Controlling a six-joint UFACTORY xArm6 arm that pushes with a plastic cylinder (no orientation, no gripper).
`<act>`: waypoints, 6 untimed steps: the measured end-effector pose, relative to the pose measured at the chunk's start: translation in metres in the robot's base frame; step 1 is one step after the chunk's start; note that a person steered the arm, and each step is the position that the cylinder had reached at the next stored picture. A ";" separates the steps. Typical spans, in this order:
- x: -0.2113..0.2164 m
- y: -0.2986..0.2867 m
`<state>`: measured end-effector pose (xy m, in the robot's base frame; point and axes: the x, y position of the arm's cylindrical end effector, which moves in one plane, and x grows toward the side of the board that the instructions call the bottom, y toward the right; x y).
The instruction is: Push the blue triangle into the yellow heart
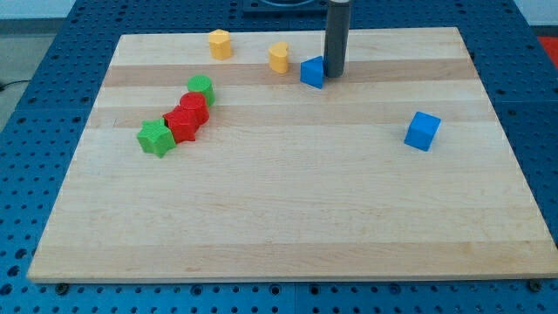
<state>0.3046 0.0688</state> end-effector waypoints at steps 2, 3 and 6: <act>0.018 -0.013; -0.001 -0.032; -0.035 -0.079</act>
